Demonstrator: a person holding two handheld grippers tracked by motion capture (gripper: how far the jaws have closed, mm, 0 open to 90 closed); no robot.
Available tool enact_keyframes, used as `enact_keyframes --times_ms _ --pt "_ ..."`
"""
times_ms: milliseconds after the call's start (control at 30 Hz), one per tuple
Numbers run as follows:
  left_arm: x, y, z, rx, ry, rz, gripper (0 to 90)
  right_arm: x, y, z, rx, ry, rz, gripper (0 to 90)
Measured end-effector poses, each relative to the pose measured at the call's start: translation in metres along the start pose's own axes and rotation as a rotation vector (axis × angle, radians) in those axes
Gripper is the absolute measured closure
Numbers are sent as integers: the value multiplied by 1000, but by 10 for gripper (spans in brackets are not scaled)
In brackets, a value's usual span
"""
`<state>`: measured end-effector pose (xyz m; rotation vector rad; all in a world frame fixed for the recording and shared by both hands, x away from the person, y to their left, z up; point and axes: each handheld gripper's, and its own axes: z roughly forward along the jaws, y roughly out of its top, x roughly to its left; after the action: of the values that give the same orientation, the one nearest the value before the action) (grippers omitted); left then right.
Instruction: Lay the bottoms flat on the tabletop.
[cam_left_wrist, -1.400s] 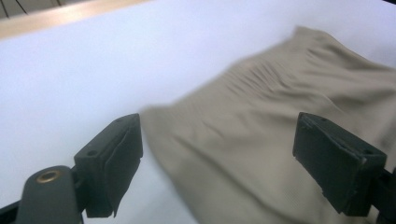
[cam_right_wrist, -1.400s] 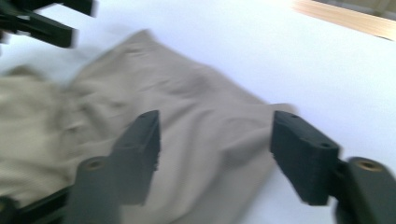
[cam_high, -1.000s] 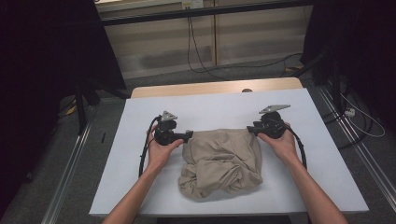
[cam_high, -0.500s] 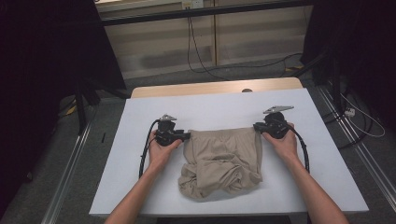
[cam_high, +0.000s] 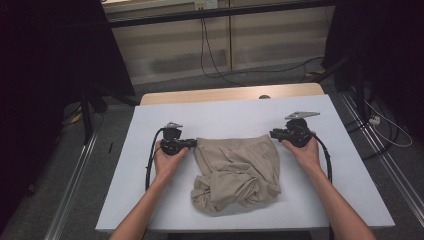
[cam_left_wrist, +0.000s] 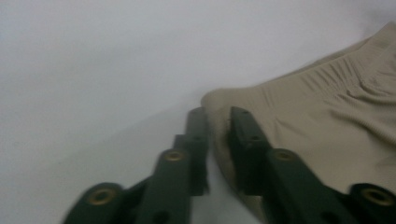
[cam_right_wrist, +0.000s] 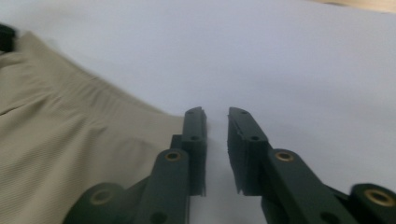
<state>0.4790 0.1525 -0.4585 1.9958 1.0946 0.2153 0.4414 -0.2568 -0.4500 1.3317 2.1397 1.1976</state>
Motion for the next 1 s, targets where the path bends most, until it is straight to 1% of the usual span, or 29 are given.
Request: enact_keyframes --times_ms 67,100,133,167,200,233,267,300,333,367,400,433,467,500,567,600,633,667,700,733,767,800,833,867,900,933,967,1000 --pt "-1 2 -2 -12 18 6 654 6 -1 8 39 4 -22 703" --pt "-3 3 -3 -32 27 -1 616 8 -2 12 59 7 -26 682" --pt "-3 4 -5 -34 32 15 583 9 -3 15 79 -2 -21 667" --pt "-2 5 -6 -36 43 35 564 8 -4 17 79 0 -9 671" --pt "-3 5 -6 -49 37 27 562 6 -5 17 77 11 13 680" --pt "-2 5 -5 -50 35 27 555 4 -5 16 76 20 24 719" --pt "0 5 -4 -30 33 41 550 3 -5 16 77 32 39 790" --pt "1 4 -2 -27 31 37 551 2 -5 15 71 36 40 840" --pt "0 4 1 -38 22 10 556 2 -5 14 71 23 37 847" --pt "1 3 2 -32 11 6 567 2 -5 14 72 7 34 851" --pt "1 3 3 -33 9 3 584 3 -4 14 68 -25 25 853" --pt "1 3 4 -31 2 3 592 2 -4 14 61 -44 28 853" --pt "0 3 5 -30 4 11 600 1 -4 14 60 -42 35 853" --pt "-2 3 6 -38 -1 6 612 0 -4 14 60 -37 36 853" --pt "-6 3 9 -31 -11 17 615 -1 -5 14 53 -28 36 846" --pt "-8 3 11 -18 -24 28 615 -1 -5 14 53 -26 37 827" --pt "-10 3 14 -5 -29 45 620 -2 -5 14 53 -22 32 800" --pt "-13 3 14 1 -3 74 626 -2 -5 14 55 -18 30 781" --pt "-15 3 15 4 2 78 644 -2 -6 13 59 -15 43 765" --pt "-15 3 15 5 -4 75 661 -3 -6 13 59 -11 46 749" --pt "-14 3 15 2 -1 74 706 -4 -7 13 63 -2 56 737" --pt "-12 2 14 4 -15 66 760 -5 -7 13 66 10 61 730" --pt "-11 1 14 -3 -31 45 798 -5 -8 13 66 14 68 731" --pt "-9 1 12 5 -43 42 852 -5 -8 13 68 16 75 745" --pt "-8 1 11 3 -47 40 857 -5 -7 13 72 20 75 820" --pt "-9 2 10 -4 -37 50 861 -5 -7 13 71 26 71 834" --pt "-10 3 8 -11 -19 74 862 -3 -7 12 70 19 66 844" --pt "-12 4 7 -33 -9 67 863 -2 -5 11 63 19 64 848"
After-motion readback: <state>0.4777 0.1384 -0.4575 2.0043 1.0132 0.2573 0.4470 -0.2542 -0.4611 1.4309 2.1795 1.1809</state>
